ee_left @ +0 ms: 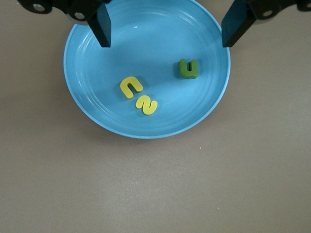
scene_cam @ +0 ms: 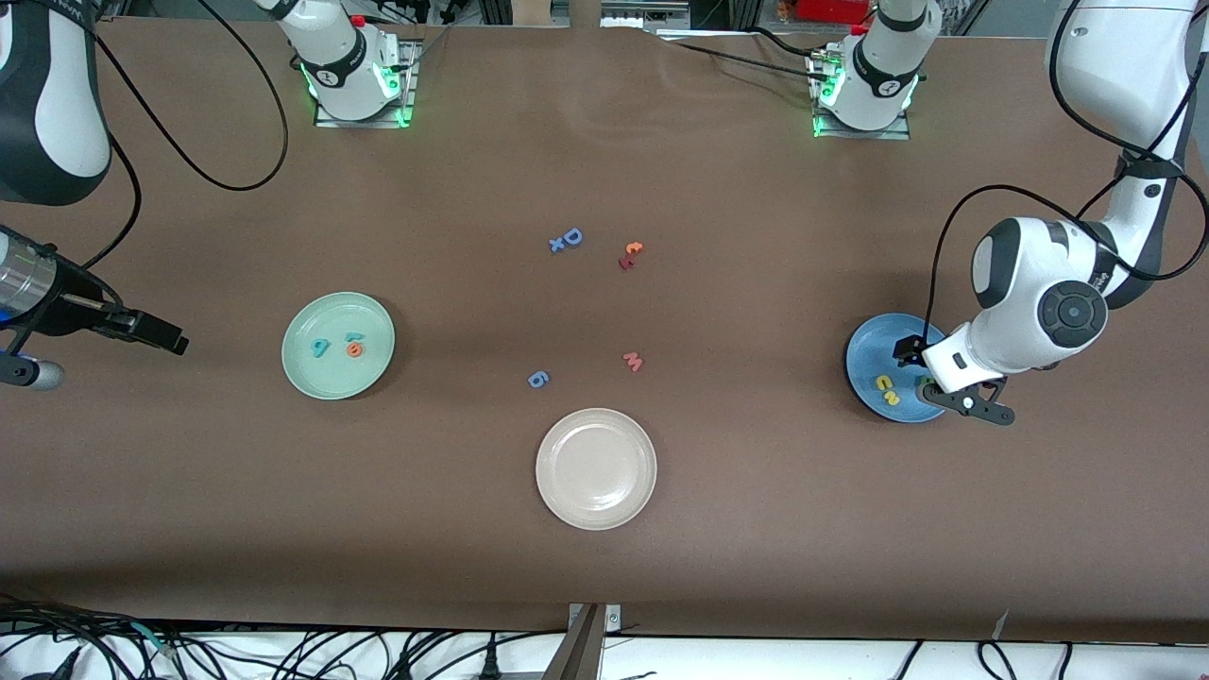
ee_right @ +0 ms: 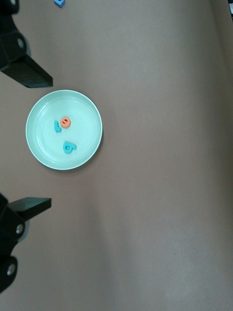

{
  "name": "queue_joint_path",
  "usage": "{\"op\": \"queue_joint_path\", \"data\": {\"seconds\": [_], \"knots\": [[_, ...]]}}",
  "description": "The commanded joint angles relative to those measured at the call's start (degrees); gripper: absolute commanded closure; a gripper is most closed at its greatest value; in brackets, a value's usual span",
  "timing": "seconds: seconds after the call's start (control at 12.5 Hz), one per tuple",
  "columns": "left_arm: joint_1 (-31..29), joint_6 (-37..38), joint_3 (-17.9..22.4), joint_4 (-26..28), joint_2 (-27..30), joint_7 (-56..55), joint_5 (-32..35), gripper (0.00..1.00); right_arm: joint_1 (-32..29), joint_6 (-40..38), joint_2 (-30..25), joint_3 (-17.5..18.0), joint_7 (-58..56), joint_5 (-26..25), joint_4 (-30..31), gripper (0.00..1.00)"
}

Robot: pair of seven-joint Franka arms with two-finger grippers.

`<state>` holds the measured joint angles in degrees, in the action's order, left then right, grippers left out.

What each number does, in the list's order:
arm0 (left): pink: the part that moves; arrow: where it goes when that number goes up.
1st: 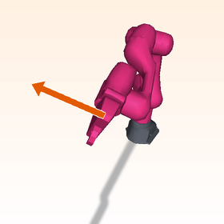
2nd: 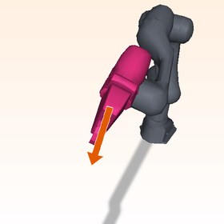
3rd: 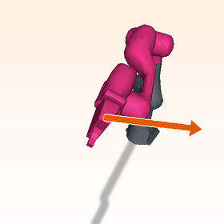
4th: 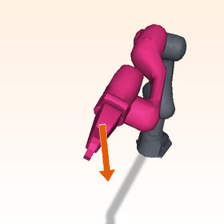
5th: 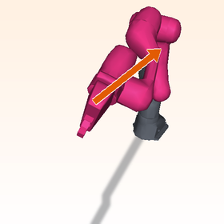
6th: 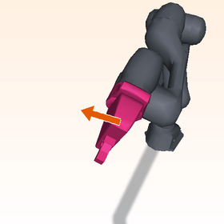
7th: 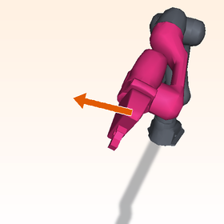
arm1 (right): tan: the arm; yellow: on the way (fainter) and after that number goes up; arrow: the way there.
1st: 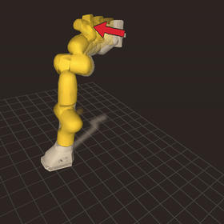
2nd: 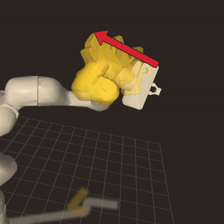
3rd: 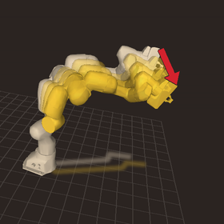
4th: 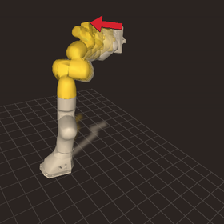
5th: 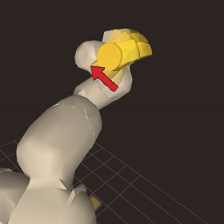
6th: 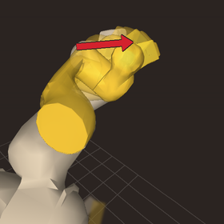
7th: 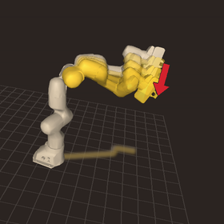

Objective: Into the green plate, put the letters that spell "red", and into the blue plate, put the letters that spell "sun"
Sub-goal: 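Open the left gripper to drop the green n on the blue plate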

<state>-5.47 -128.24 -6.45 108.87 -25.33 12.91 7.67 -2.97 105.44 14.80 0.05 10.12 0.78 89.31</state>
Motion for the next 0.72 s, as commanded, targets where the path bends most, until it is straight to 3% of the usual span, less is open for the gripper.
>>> {"op": "queue_joint_path", "data": {"seconds": [0.0, 0.4, 0.48, 0.64], "knots": [[-0.2, 0.5, -0.6, -1.8, 0.1, 0.1, -1.6, 0.00, 0.2, 0.3, -0.7, -0.4, -1.1, 0.2, 1.0, 0.00], [0.4, 7.2, -1.4, -8.4, 0.6, 0.0, -1.0, 0.00, 0.2, 0.3, -0.8, -0.4, -1.1, 0.2, 1.0, 0.00], [2.9, 8.9, -0.6, -9.4, 1.3, -0.1, -0.9, 0.00, 0.3, 0.3, -0.8, -0.4, -1.1, 0.2, 1.0, 0.00], [9.5, 12.8, 4.7, -10.2, 4.7, -1.3, -0.9, 0.00, 0.3, 0.4, -0.8, -0.4, -1.1, 0.2, 1.0, 0.00]]}}
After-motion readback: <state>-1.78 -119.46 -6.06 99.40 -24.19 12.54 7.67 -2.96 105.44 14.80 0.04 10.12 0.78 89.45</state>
